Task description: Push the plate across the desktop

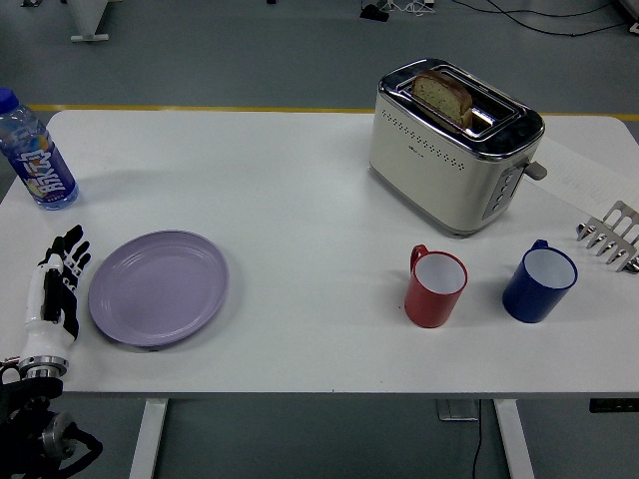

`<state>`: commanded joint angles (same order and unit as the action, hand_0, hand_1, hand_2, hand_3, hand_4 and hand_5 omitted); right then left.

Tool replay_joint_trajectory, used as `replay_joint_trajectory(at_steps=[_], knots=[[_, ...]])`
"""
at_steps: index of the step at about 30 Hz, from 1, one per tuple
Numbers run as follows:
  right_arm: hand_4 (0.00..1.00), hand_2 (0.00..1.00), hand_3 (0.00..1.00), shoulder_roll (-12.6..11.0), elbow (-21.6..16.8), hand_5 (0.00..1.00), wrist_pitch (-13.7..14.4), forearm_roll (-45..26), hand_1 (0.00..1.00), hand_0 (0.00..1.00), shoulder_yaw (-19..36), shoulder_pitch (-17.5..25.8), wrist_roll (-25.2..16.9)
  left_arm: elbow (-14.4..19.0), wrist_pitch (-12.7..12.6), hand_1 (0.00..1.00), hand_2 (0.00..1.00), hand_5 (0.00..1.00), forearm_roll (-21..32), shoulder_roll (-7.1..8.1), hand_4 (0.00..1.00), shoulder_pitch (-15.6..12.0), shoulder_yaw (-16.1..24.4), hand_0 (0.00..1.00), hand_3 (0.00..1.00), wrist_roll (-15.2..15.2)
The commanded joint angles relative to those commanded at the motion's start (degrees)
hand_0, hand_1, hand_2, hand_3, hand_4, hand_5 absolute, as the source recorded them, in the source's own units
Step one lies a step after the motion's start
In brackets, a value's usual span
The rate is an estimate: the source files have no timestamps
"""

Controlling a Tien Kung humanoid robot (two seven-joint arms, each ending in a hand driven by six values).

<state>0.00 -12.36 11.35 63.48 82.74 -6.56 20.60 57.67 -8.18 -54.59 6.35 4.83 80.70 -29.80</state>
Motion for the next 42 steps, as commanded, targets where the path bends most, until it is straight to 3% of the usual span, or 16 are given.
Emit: replay_joint_trajectory(at_steps=[18, 29, 42], knots=[[0.474, 0.694, 0.760, 0.0, 0.0, 0.526, -0.1, 0.4, 0.597, 0.639, 0.2, -0.1, -0.1, 0.4, 0.1, 0.885, 0.920, 0.998, 0.2, -3.55, 0.527, 1.0, -1.9, 0.866, 0.818, 0.1], [0.473, 0.694, 0.759, -0.1, 0.0, 0.526, -0.2, 0.4, 0.598, 0.639, 0.1, 0.0, 0.0, 2.9, 0.0, 0.883, 0.917, 0.998, 2.3, -4.62, 0.522, 0.1, -4.3, 0.863, 0.814, -0.1], [0.473, 0.693, 0.759, 0.0, -0.1, 0.527, -0.2, 1.2, 0.597, 0.639, 0.6, -0.2, 0.1, 4.1, 0.1, 0.879, 0.917, 0.998, 3.4, -4.80, 0.519, 0.2, -7.1, 0.861, 0.812, -0.1]])
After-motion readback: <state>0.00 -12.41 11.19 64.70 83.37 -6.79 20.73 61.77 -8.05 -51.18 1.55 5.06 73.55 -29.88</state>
